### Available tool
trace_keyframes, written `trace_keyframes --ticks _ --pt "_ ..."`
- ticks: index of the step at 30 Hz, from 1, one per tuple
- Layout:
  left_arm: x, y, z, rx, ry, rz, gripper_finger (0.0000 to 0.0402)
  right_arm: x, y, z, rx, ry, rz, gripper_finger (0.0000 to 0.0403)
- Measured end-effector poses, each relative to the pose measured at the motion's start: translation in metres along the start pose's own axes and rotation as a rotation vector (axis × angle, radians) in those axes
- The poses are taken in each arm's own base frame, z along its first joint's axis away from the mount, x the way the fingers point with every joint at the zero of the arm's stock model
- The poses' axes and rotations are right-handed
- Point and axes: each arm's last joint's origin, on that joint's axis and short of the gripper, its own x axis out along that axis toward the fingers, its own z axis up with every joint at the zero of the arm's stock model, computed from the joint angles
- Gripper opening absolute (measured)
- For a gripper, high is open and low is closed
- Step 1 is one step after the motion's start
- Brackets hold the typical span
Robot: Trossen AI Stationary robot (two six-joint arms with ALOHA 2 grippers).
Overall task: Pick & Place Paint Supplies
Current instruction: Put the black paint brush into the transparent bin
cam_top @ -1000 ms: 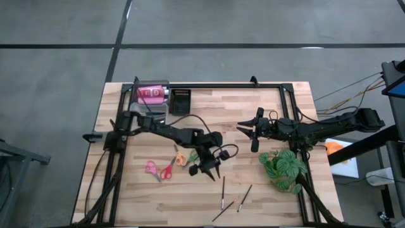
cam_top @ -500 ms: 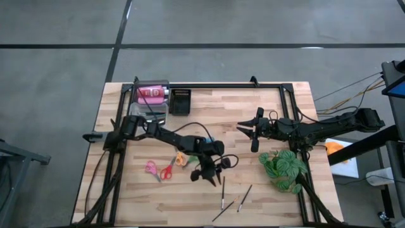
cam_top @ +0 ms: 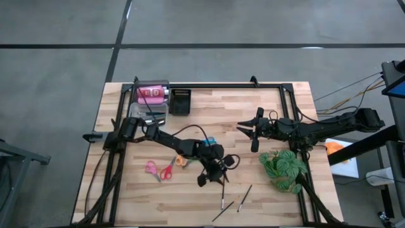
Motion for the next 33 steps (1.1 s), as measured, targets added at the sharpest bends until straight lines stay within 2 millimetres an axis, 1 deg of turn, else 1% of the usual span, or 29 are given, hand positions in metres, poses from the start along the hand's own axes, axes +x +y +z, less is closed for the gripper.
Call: trace_keyframes --ticks 4,7,9,12,16,21,30,33 --pt "-0.001 0.006 0.003 -0.022 0.005 0.096 0.0113 0.0 0.0 0.0 0.0 0.0 0.0 0.009" --pt "-0.002 0.009 0.003 -0.048 -0.003 0.122 0.0113 0.0 0.0 0.0 0.0 0.0 0.0 0.009" --pt "-0.002 0.009 0.004 -0.098 -0.023 0.112 0.0113 0.0 0.0 0.0 0.0 0.0 0.0 0.009" --pt "0.005 0.005 0.001 -0.096 -0.019 0.098 0.0113 0.0 0.0 0.0 0.0 0.0 0.0 0.009" --pt "0.019 -0.002 -0.014 -0.133 -0.012 0.087 0.0113 0.0 0.0 0.0 0.0 0.001 0.0 0.009" --pt "0.026 0.0 -0.019 -0.182 -0.029 0.065 0.0113 0.0 0.0 0.0 -0.001 0.003 0.0 0.009" --pt "0.027 -0.001 -0.022 -0.228 0.047 -0.006 0.0113 0.0 0.0 -0.001 -0.002 0.005 0.0 0.009" --pt "0.028 -0.001 -0.022 -0.228 0.045 -0.006 0.0113 0.0 0.0 -0.001 -0.002 0.006 -0.001 0.009"
